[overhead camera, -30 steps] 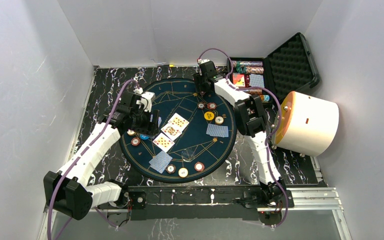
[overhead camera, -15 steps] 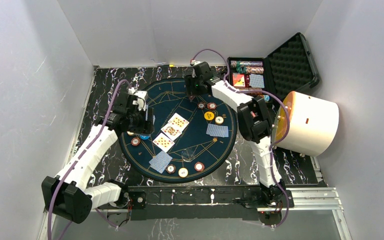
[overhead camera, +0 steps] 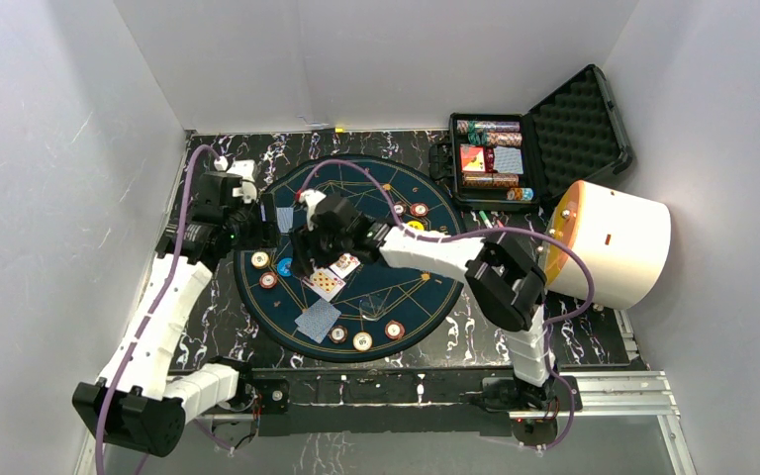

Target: Distribute texas hold em gaming equipment

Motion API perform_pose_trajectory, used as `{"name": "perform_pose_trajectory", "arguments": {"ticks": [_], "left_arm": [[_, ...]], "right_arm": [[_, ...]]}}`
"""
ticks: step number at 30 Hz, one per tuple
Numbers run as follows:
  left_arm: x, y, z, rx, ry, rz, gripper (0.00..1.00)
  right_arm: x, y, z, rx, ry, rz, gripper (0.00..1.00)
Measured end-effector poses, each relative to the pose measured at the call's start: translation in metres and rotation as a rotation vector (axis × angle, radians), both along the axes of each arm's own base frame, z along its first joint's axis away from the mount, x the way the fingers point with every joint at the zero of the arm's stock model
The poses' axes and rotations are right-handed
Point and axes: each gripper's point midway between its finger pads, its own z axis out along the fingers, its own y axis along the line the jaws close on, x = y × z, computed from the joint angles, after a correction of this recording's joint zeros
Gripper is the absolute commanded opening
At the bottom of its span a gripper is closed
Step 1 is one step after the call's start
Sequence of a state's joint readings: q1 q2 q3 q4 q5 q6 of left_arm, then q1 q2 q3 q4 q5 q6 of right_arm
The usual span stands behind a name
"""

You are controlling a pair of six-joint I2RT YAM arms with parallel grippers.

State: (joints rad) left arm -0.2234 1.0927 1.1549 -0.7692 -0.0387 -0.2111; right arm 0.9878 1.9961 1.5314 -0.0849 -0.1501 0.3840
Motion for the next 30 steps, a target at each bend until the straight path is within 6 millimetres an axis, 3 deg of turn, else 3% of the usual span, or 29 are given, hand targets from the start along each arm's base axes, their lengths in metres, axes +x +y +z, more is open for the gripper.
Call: {"name": "perform_pose_trajectory", "arguments": {"ticks": [2,4,9,12,14,19,30], "left_arm": [[-0.001,0.001,0.009,-0.005,-0.027,0.009,0.00],[-0.003,0.003,0.015,-0.008,-0.042,0.016,0.00],[-0.011,0.008,0.020,0.001,-0.050,0.035,0.00],[-0.015,0.009,0.020,0.003,-0.045,0.036,0.00],[-0.015,0.009,0.021,0.002,-0.048,0.036,0.00],[-0.015,0.009,0.021,0.001,-0.049,0.035,0.00],[-0.015,0.007,0.021,-0.005,-0.048,0.029,0.00]], "right_arm": [[-0.025,0.011,-0.005,0.011,0.031,0.038,0.52],[-0.038,0.018,-0.007,0.015,0.042,0.059,0.52],[-0.051,0.033,-0.023,0.007,0.053,0.077,0.53],[-0.054,0.047,-0.066,-0.063,0.070,0.076,0.55],[-0.053,0.051,-0.078,-0.090,0.056,0.062,0.57],[-0.040,0.063,-0.080,-0.109,-0.015,0.020,0.66],[-0.041,0.064,-0.079,-0.117,-0.021,0.040,0.91]]}}
